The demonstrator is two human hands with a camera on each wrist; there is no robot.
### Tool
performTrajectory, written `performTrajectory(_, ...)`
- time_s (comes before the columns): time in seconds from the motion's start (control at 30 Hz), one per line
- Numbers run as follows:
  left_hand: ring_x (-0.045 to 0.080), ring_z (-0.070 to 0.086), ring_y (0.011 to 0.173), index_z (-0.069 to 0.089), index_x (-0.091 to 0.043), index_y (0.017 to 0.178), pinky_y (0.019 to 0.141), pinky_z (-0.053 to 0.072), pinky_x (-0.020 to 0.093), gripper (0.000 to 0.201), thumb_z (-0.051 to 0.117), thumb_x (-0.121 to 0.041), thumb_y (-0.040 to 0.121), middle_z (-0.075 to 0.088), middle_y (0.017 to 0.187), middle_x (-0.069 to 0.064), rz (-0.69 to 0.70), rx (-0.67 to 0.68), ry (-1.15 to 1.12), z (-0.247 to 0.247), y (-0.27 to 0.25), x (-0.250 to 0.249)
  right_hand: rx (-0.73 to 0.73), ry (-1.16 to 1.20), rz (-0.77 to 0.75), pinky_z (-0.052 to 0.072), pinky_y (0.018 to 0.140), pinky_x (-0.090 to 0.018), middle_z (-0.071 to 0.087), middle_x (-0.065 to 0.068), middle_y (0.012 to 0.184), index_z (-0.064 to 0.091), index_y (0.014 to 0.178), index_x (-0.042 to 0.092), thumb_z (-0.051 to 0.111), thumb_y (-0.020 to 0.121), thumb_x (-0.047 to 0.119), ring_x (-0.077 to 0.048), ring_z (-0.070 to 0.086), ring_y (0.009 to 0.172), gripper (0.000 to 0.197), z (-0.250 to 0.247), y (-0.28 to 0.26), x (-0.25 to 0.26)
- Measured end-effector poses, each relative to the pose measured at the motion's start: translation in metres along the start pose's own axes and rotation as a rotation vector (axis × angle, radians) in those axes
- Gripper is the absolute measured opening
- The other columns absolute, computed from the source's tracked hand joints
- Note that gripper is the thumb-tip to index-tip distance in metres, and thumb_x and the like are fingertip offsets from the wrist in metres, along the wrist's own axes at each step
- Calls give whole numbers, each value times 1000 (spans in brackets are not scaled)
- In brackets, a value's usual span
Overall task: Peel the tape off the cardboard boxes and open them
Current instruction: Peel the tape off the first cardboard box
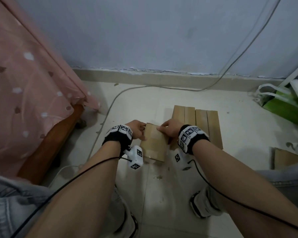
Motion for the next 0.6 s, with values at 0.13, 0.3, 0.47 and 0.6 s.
performTrajectory(0.13, 22, 47, 135, 38, -1, 147, 109, 40, 31, 71, 68, 9, 83, 49, 146, 11, 86, -63, -126, 8, 13, 2, -99, -65, 1, 53, 72, -32, 71, -10, 103, 70, 110, 7, 51, 97, 48, -24, 66, 84, 47, -1, 20, -10)
performTrajectory(0.3, 22, 49, 133, 43, -12, 146, 105, 43, 30, 65, 59, 7, 86, 51, 144, 8, 174, -212, -136, -10, 15, -5, -109, 136, 45, 59, 78, -50, 71, -17, 97, 69, 106, 2, 54, 95, 46, -36, 71, 81, 48, 3, 39, -15)
performTrajectory(0.47, 25, 49, 131, 32, -22, 152, 102, 44, 33, 75, 68, -11, 87, 44, 150, 8, 134, -239, -13, -19, 15, -15, -186, 103, 148, 56, 87, -47, 70, -17, 103, 62, 110, -1, 52, 94, 50, -35, 69, 90, 54, -1, 43, -12)
performTrajectory(0.6, 30, 39, 139, 16, -25, 156, 110, 38, 42, 100, 79, -40, 79, 32, 157, 8, -29, -252, 113, -22, 7, 5, -170, 98, 214, 51, 96, -46, 64, -21, 116, 54, 122, -3, 49, 96, 49, -37, 64, 105, 59, -1, 32, -8)
Point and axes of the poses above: each hand's wrist, its own y-axis towards the middle knuckle, its own z-axis out of the palm, x = y × z, the point moved 8 cm from there along y, towards the middle knuckle
